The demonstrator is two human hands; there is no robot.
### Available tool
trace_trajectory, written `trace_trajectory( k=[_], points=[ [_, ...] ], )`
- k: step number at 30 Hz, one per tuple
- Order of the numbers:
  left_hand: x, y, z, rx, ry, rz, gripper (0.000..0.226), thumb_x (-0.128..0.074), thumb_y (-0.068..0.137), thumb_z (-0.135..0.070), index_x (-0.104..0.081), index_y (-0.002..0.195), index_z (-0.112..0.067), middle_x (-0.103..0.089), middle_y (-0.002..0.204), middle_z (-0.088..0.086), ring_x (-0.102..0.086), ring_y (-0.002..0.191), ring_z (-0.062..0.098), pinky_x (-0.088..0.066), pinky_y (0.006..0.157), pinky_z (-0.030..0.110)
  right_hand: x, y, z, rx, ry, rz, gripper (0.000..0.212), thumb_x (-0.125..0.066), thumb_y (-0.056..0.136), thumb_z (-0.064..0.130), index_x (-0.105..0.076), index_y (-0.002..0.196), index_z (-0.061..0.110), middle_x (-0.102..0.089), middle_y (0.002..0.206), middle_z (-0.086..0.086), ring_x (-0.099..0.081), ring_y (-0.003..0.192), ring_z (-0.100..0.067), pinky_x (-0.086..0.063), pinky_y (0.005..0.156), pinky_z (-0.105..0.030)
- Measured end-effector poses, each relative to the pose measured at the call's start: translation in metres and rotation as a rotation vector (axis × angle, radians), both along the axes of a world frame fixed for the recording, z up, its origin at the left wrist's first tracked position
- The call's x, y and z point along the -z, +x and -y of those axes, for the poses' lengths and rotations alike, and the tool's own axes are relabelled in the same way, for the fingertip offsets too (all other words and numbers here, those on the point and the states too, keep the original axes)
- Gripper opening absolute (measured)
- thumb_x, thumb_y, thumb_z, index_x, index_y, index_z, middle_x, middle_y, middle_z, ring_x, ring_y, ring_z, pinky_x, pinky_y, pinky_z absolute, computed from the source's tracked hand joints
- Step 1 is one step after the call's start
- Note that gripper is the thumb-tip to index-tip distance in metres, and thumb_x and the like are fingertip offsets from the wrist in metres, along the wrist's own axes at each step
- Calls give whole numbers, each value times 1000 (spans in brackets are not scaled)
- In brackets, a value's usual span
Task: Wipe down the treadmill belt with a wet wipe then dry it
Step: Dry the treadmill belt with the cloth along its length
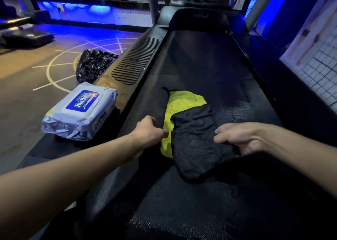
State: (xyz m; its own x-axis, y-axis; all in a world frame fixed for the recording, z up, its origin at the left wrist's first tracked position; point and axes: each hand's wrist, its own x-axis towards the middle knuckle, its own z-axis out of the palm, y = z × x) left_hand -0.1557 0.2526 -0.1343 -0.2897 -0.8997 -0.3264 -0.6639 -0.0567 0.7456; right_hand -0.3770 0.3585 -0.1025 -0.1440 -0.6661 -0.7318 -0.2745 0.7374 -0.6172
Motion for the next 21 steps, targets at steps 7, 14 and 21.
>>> trace_trajectory(
  k=[7,14,21],
  points=[
    [-15,-31,-15,282,191,-112,22,-55,88,6,-54,98,-13,-65,98,16,-63,73,21,-59,74,37,-5,30,-2,-317,-365,-915,63,-66,79,63,-49,121,19,-52,123,-9,-54,115,-29,-46,91,-37],
    [-20,-31,8,460,-70,319,22,-52,86,-15,-69,87,-1,-67,79,11,-64,73,27,-44,52,25,26,76,-18,-502,-464,-1158,39,-50,90,50,-57,108,17,-56,115,-9,-48,111,-33,-41,91,-44],
    [-10,-44,22,122,27,-36,50,-71,76,-46,-61,107,-8,-63,99,10,-64,80,23,-53,69,30,5,32,6,460,-596,-500,37,-48,94,23,-41,58,15,-39,60,1,-38,61,-19,-28,50,-31]
  ],
)
